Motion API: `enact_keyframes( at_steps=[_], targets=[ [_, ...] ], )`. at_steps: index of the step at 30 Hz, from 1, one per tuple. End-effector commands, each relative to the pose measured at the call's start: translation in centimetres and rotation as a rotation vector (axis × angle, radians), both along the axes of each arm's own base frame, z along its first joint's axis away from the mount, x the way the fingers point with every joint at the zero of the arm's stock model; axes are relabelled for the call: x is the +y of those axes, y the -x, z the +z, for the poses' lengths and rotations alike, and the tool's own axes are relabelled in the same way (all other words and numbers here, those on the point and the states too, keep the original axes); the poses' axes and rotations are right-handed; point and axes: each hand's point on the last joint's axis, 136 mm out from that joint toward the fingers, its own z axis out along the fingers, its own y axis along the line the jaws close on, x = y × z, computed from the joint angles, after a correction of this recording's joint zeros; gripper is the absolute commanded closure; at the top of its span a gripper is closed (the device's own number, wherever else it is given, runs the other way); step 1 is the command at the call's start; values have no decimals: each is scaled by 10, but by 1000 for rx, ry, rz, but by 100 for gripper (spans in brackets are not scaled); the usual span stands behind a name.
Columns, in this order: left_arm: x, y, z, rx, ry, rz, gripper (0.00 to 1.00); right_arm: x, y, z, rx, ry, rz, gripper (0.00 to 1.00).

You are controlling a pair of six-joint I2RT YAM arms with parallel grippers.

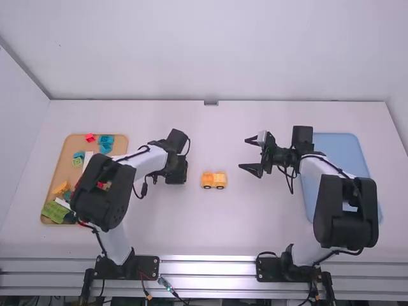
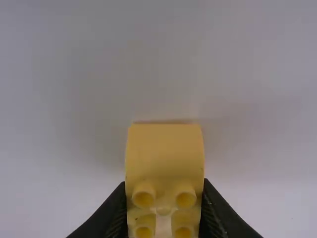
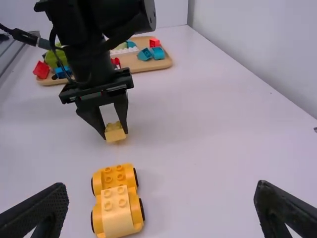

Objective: Assemble lego blocks to make yellow taxi

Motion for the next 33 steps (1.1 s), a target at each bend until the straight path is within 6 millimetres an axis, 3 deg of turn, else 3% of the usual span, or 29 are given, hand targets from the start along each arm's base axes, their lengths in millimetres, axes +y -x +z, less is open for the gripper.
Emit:
enact_keyframes(
  at_steps=[1,6,9,11,15,22,33],
  targets=[
    [-5,-1,0,18,19,40,97,1,4,4,-4,-6,4,1],
    [-8,0,1,22,34,34,98,0,4,4,-2,-7,2,1],
    [-7,0,1,23,32,37,80,1,4,4,-2,-6,4,1],
    [-7,0,1,23,31,37,77,1,5,4,-2,-6,6,1],
    [-9,1,1,24,34,31,1,3,5,4,-2,-6,10,1],
    [-9,1,1,21,32,19,1,2,5,4,-1,-6,7,1],
    [-8,-8,11,-63,-5,-276,1,4,6,4,0,-6,12,1]
  ],
)
